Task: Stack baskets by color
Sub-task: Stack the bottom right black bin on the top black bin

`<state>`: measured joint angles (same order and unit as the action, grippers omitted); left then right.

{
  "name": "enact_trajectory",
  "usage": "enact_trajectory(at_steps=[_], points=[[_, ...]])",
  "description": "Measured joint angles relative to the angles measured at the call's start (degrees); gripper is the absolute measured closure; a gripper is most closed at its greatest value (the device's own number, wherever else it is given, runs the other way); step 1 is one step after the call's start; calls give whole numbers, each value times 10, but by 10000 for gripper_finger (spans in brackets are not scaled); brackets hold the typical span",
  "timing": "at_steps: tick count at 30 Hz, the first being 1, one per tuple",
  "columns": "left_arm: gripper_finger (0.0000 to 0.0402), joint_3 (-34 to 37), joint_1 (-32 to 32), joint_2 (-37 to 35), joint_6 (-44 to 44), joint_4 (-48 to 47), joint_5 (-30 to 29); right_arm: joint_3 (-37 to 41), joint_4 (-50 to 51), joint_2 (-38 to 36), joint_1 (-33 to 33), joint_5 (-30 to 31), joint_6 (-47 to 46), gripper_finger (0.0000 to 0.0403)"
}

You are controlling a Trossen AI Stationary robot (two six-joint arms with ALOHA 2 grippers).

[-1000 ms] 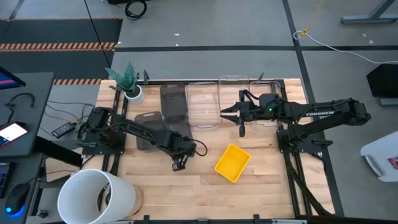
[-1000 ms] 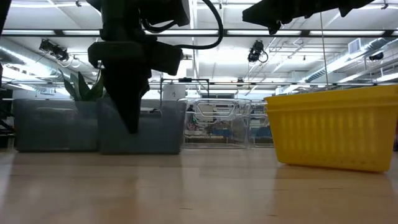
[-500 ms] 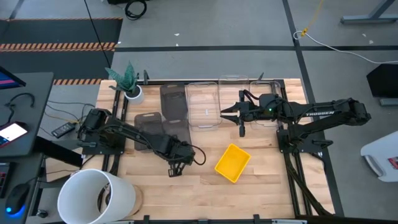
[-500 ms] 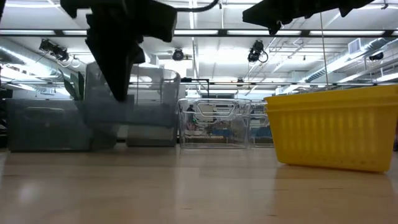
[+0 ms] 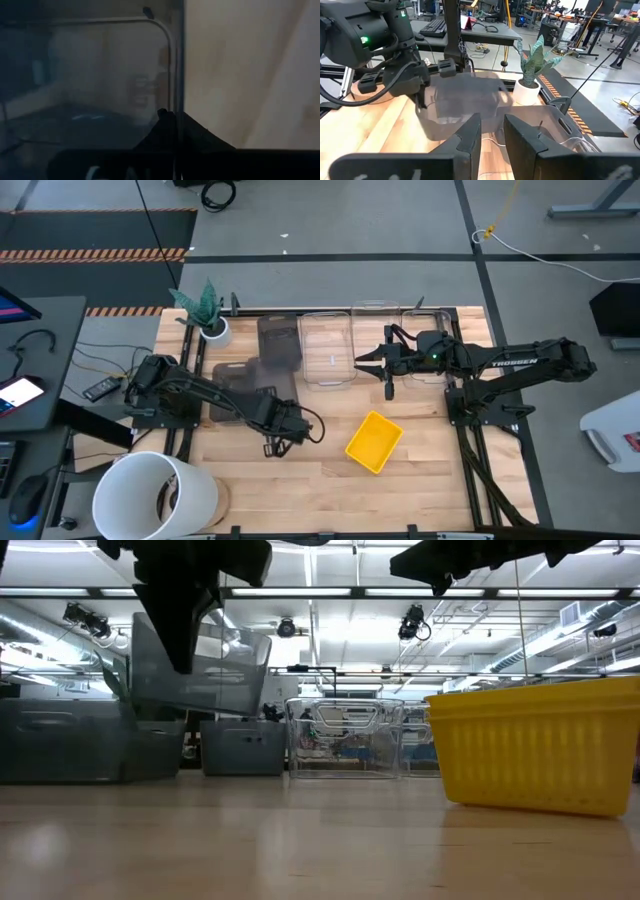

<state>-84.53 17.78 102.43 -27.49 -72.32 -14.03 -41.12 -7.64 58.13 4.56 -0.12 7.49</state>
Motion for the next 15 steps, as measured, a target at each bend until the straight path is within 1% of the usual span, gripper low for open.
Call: enact_trajectory(at_steps=[7,11,15], points=[[397,-2,-18,0,68,-28,-69,0,0,0,0,0,0,314],[397,-2,-39,-1,91,-52,-142,0,0,0,0,0,0,314],[397,-2,-69,-1,121,-51,-192,0,0,0,0,0,0,314]])
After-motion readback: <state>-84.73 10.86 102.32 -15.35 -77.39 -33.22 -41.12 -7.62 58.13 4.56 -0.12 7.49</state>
